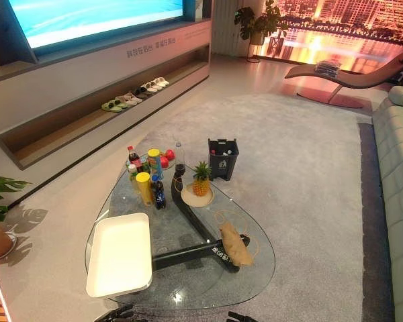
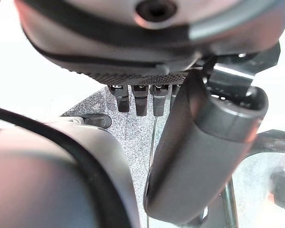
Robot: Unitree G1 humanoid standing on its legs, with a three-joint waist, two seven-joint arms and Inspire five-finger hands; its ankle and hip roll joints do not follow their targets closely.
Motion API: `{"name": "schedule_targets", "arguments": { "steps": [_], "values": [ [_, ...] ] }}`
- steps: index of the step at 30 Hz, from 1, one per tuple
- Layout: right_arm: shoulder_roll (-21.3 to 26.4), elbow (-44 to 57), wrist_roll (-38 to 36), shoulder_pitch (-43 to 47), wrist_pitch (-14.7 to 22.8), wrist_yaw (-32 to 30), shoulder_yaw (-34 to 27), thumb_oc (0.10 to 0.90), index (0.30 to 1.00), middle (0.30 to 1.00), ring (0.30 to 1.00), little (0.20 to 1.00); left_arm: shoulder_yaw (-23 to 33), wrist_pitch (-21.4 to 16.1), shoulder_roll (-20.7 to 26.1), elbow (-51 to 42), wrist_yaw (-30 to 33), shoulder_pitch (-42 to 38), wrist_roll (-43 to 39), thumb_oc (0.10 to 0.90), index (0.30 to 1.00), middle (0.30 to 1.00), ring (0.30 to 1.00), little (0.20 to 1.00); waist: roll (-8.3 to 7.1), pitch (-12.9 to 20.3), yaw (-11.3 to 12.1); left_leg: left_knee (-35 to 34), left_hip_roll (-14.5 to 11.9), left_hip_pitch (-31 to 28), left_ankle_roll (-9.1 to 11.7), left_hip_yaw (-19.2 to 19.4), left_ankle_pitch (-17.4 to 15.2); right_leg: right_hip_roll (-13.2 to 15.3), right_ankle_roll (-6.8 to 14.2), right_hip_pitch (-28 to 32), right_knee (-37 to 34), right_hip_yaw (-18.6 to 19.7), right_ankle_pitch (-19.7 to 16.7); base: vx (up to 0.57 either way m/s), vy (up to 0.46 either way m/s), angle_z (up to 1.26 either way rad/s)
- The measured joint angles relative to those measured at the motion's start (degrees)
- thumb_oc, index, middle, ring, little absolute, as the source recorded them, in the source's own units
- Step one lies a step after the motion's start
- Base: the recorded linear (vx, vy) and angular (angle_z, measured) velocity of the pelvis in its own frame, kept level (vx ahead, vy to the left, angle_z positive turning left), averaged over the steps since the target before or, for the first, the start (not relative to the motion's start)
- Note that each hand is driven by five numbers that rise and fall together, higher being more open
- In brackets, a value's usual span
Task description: Wipe the table with a cloth and put it in the basket.
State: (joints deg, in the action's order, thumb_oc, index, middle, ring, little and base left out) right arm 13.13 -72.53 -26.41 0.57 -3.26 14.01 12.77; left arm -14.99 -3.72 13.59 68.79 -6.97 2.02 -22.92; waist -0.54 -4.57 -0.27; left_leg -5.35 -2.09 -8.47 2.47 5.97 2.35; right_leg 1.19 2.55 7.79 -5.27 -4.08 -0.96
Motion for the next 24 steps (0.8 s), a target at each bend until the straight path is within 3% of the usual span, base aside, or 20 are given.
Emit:
{"name": "schedule_targets", "arguments": {
  "steps": [24],
  "values": [
    [0.00,0.00,0.03,0.02,0.06,0.00,0.03,0.800,0.900,0.900,0.900,0.900,-0.07,0.01,0.02,0.00,0.00,-0.01,-0.02,0.800,0.900,0.900,0.900,0.900,-0.05,0.03,0.00,0.00,0.03,-0.01,-0.01,0.01,0.00,0.02,0.01,0.01,0.00,0.01,-0.01,0.00,0.000,0.00]
  ]
}}
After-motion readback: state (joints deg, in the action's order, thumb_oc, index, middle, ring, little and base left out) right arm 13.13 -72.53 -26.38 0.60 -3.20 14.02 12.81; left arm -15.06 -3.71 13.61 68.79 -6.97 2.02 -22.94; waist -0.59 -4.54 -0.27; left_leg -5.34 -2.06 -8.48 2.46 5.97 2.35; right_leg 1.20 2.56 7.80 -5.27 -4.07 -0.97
